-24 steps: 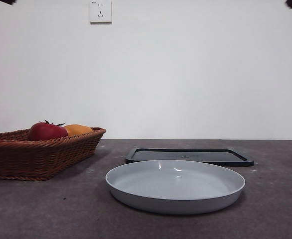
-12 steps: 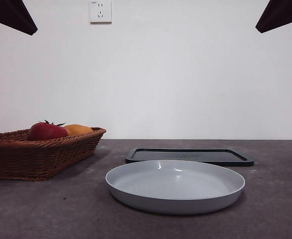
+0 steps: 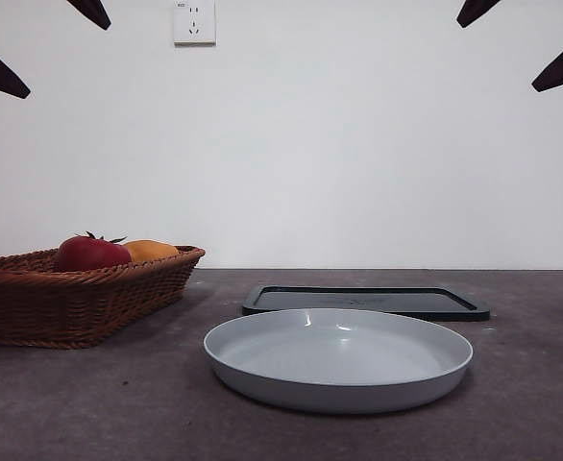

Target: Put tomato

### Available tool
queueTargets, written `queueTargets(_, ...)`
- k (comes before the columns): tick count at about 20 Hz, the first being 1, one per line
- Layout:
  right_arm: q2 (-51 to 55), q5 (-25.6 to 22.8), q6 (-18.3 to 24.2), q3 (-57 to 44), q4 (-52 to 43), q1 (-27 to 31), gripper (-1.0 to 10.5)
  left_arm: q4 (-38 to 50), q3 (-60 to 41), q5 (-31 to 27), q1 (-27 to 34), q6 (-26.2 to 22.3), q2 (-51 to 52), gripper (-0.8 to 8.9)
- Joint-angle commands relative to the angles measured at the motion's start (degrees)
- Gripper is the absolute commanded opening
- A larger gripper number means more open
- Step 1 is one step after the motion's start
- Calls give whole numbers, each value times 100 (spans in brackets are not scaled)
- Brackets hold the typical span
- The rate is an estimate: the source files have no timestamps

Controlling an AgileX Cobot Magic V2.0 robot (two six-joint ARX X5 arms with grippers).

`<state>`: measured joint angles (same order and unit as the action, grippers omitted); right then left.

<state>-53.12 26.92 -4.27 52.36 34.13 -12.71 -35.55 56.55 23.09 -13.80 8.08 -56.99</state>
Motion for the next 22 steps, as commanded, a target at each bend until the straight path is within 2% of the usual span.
queueTargets(1, -35, 11, 39, 92, -24, -17, 636, 44, 138, 35, -20, -26, -39, 687)
queueTargets(5, -35, 11, 42, 92, -28, -17, 636, -68, 146, -48, -9, 17, -101, 687)
queueTargets(10, -35, 11, 42, 92, -98, -17, 636, -525, 247, -726, -9, 13, -645, 684)
queueTargets(16, -35, 11, 39, 92, -105, -17, 636, -914, 881, -1486, -9, -192, -2208, 684)
queueTargets(20, -35, 11, 39, 92, -107, -17, 636, -992, 1716, -2081, -2, -422, -3327, 684)
queueTargets(22, -35, 11, 39, 92, -107, -17, 636, -966, 2135, -2164, 28, -466, -3779, 684)
